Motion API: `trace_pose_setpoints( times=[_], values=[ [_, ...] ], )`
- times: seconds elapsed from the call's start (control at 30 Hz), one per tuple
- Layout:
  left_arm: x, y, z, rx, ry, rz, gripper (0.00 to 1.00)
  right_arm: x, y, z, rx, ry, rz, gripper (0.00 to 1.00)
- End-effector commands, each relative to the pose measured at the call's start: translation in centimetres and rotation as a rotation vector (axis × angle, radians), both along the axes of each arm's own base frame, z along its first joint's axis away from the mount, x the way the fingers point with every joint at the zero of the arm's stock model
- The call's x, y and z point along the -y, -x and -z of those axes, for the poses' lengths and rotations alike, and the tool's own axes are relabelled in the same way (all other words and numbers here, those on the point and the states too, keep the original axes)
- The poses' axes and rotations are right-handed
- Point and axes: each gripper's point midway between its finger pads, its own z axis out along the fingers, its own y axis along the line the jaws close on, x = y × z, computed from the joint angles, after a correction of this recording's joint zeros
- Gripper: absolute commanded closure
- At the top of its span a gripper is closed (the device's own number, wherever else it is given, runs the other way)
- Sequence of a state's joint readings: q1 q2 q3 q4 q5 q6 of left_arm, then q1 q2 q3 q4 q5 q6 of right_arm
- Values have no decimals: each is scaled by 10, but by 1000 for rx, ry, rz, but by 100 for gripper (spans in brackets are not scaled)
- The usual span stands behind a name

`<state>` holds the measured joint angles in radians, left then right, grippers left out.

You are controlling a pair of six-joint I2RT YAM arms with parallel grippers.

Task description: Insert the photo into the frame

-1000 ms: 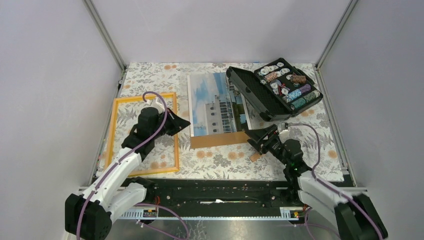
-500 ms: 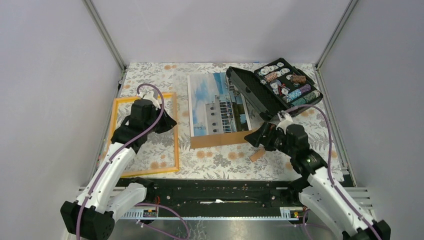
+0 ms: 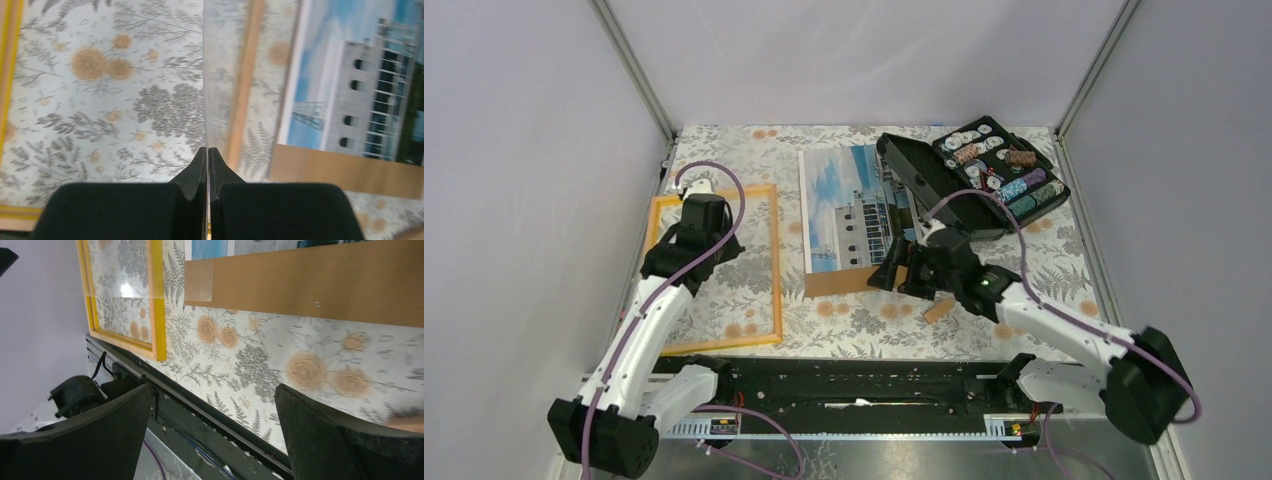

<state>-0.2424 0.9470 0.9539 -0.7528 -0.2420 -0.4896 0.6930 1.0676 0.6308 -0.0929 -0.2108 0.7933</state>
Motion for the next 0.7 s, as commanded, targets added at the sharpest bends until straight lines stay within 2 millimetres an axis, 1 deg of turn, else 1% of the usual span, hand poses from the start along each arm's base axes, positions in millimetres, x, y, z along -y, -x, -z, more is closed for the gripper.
trace_pose_setpoints(
  times=[0.0, 0.03, 0.07, 0.13, 0.2, 0.27, 0.3, 0.33, 0.37, 0.4, 0.47, 0.5, 0.53, 0.57, 0.67],
  values=[
    [-39, -2, 18, -76, -138, -143, 100, -44, -22, -16, -33, -63, 128, 0],
    [-46, -2, 25, -98, -158, -166, 100, -56, -23, -20, -19, -88, 126, 0],
    [-53, -1, 31, -120, -179, -190, 100, -63, -25, -20, -17, -98, 128, 0],
    [-67, 2, 38, -142, -224, -255, 100, -73, -29, -16, -22, -110, 133, 0],
    [-75, 5, 41, -143, -248, -301, 95, -81, -32, -9, -33, -117, 125, 0],
    [-79, 5, 44, -137, -240, -324, 89, -87, -33, -4, -41, -119, 112, 0],
    [-81, 5, 45, -134, -233, -331, 85, -89, -33, -1, -47, -116, 106, 0],
    [-80, 4, 46, -134, -225, -334, 77, -90, -33, 2, -53, -113, 101, 0],
    [-80, 4, 48, -139, -219, -337, 67, -92, -33, 5, -57, -111, 96, 0],
    [-80, 5, 49, -140, -215, -342, 55, -93, -33, 7, -59, -108, 91, 0],
    [-82, 6, 49, -133, -217, -360, 24, -94, -34, 10, -63, -99, 84, 0],
    [-84, 6, 46, -124, -219, -375, 11, -95, -33, 12, -62, -95, 75, 0],
    [-86, 7, 43, -114, -221, -388, 5, -97, -32, 14, -57, -90, 57, 0],
    [-87, 7, 39, -102, -222, -395, 2, -101, -32, 13, -44, -94, 35, 0],
    [-91, 9, 24, -43, -205, -438, 1, -106, -36, 17, -18, -89, 11, 0]
  ],
)
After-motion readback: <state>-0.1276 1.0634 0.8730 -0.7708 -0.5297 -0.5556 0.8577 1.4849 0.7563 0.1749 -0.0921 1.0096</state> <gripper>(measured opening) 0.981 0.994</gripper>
